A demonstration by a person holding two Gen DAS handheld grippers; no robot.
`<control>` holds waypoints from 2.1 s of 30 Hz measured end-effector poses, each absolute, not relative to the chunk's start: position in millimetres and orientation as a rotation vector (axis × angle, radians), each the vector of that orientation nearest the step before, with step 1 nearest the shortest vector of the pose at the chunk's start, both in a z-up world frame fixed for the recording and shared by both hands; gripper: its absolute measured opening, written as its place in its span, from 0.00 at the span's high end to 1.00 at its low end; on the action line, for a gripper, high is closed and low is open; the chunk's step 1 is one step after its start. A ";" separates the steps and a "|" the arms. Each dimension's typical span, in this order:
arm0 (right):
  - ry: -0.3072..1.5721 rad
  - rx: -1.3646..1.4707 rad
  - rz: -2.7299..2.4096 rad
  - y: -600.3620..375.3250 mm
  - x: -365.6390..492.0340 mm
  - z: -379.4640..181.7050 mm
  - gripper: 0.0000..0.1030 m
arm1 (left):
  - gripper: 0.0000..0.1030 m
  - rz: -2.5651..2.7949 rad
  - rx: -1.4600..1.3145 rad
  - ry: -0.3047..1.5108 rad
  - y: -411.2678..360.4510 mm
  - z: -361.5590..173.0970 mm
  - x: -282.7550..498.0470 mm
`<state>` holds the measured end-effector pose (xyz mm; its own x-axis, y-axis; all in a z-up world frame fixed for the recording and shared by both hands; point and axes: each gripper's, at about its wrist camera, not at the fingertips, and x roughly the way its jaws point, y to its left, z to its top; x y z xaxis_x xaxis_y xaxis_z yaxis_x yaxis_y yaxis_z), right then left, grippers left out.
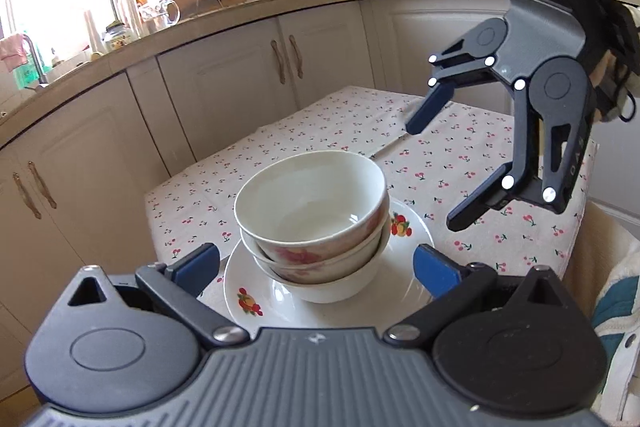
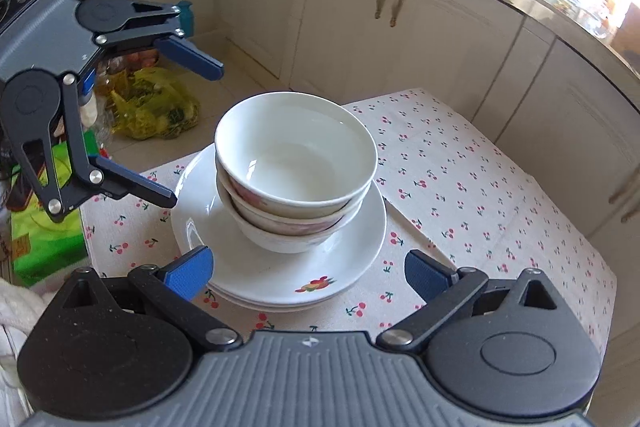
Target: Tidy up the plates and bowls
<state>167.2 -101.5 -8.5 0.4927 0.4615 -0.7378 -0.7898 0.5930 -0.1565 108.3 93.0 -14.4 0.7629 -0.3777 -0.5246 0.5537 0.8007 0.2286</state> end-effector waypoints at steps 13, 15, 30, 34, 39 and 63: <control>0.745 -0.202 0.326 -143.4 99.0 -20.9 0.00 | 0.01 -0.181 0.068 0.494 48.4 -13.0 46.9; 0.744 -0.173 0.296 -148.6 87.2 -22.4 0.00 | 0.01 -0.121 0.040 0.504 42.3 -10.2 37.7; 0.582 -0.140 0.232 -155.3 32.5 9.9 0.00 | 0.01 -0.074 -0.028 0.468 34.2 19.3 -6.6; 0.570 -0.128 0.237 -155.0 29.7 12.0 0.00 | 0.01 -0.069 -0.028 0.441 35.1 21.4 -11.6; 0.564 -0.132 0.234 -152.2 26.7 12.9 0.00 | 0.01 -0.073 -0.032 0.414 37.8 22.4 -14.1; 0.540 -0.152 0.226 -148.4 19.4 15.3 0.00 | 0.01 -0.040 -0.024 0.414 39.6 22.1 -15.3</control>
